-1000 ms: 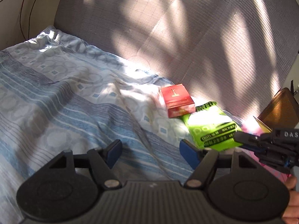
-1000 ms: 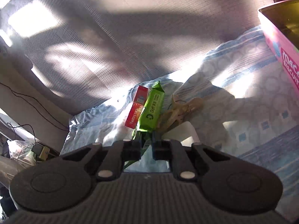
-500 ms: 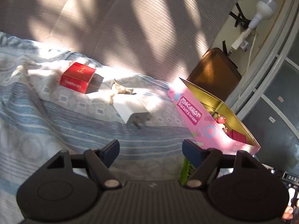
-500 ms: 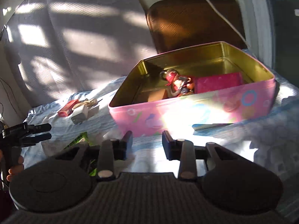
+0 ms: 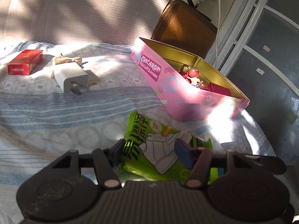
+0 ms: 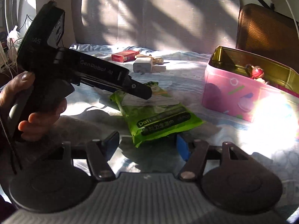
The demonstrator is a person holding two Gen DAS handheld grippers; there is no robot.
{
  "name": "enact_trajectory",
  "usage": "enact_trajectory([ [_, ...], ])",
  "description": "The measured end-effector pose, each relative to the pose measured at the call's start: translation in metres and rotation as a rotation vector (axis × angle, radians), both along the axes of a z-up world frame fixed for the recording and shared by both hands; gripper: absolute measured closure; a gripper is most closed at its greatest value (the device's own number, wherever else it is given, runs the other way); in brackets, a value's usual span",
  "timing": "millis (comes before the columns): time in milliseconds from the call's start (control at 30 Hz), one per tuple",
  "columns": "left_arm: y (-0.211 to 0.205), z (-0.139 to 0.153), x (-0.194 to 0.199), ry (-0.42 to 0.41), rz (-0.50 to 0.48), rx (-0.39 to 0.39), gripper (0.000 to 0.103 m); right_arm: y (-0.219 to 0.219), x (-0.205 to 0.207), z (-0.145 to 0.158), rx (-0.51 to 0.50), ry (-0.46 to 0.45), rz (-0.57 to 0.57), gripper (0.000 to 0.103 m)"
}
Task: Organize rigid objects
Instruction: 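Lower the green snack packet into the pink tin and open the right tool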
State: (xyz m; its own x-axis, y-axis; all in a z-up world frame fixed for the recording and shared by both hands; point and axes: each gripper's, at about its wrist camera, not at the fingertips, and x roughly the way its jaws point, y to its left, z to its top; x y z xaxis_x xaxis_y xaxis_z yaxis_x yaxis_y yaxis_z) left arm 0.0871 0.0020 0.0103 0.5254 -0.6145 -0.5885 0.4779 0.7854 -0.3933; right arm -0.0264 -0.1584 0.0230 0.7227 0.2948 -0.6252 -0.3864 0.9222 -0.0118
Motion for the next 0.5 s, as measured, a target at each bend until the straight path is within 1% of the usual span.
enact_trajectory([
  [67,-0.002,0.014,-0.008,-0.046,0.005,-0.009,0.046,-0.001,0.001,0.006,-0.007,-0.047,-0.028,0.057],
  [133,-0.002,0.030,-0.011,-0.077,-0.004,-0.045,0.046,-0.012,-0.002,0.019,0.045,-0.094,-0.032,0.058],
  [200,-0.006,0.048,-0.010,-0.112,-0.020,-0.088,0.046,-0.023,-0.010,0.033,0.067,-0.172,-0.039,0.058],
  [233,-0.012,0.057,-0.008,-0.128,-0.027,-0.108,0.046,-0.027,-0.014,0.041,0.064,-0.229,-0.049,0.058],
  [300,-0.028,0.071,-0.002,-0.158,-0.037,-0.119,0.046,-0.036,-0.014,0.053,0.050,-0.291,-0.071,0.058],
  [400,-0.059,0.083,0.014,-0.191,-0.054,-0.096,0.046,-0.054,-0.002,0.062,0.054,-0.317,-0.120,0.058],
  [500,-0.091,0.083,0.035,-0.166,-0.067,-0.074,0.046,-0.080,0.018,0.064,0.085,-0.292,-0.188,0.058],
])
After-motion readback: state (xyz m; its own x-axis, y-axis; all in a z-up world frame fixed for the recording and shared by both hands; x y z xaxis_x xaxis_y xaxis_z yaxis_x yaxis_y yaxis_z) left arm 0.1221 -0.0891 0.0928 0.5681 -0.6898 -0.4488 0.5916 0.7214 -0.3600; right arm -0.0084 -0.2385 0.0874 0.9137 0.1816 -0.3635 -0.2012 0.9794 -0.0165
